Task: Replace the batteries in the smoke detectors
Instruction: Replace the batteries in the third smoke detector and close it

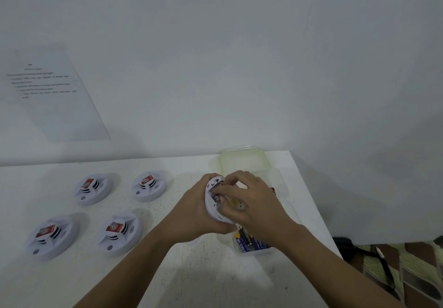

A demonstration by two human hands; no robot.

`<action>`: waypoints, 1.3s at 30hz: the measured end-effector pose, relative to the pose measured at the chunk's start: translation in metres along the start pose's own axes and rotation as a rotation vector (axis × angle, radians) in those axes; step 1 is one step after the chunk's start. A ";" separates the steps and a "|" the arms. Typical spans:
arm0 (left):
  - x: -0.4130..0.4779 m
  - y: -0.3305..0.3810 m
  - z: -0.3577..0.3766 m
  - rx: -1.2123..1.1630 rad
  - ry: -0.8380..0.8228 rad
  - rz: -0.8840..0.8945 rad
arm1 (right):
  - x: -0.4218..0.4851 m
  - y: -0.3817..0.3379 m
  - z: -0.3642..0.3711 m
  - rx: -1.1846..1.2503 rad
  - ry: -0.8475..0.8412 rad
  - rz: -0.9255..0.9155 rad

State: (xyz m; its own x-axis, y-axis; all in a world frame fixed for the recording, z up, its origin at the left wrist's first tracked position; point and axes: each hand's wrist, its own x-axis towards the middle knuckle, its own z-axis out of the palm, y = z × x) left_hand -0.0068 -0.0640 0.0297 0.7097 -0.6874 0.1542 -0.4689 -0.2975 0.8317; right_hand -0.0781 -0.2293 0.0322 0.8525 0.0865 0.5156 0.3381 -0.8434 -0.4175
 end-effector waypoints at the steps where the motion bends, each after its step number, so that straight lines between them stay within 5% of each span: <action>1: 0.000 0.001 0.000 0.001 -0.001 0.001 | -0.001 0.002 -0.002 -0.012 -0.022 -0.016; 7: 0.001 0.007 0.003 -0.022 -0.007 0.014 | -0.004 0.019 -0.017 -0.004 -0.170 -0.043; 15: -0.004 0.011 0.000 -0.070 0.022 0.063 | -0.019 0.020 -0.035 0.599 0.293 0.379; 19: -0.009 0.006 -0.005 -0.061 0.035 0.059 | -0.036 0.040 -0.037 0.381 0.265 0.485; 27: -0.013 -0.001 -0.005 -0.046 0.052 0.027 | -0.063 0.057 -0.011 -0.199 -0.160 0.452; 32: -0.013 -0.005 -0.004 -0.053 0.054 0.029 | -0.065 0.058 -0.004 -0.285 -0.253 0.476; 39: -0.007 -0.005 -0.007 -0.052 0.076 0.025 | -0.033 0.071 -0.015 -0.098 -0.136 0.448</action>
State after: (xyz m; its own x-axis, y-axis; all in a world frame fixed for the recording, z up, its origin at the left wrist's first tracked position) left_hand -0.0050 -0.0528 0.0281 0.7366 -0.6417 0.2136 -0.4604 -0.2445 0.8534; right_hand -0.0883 -0.3000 -0.0027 0.9523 -0.2339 0.1959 -0.1081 -0.8591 -0.5002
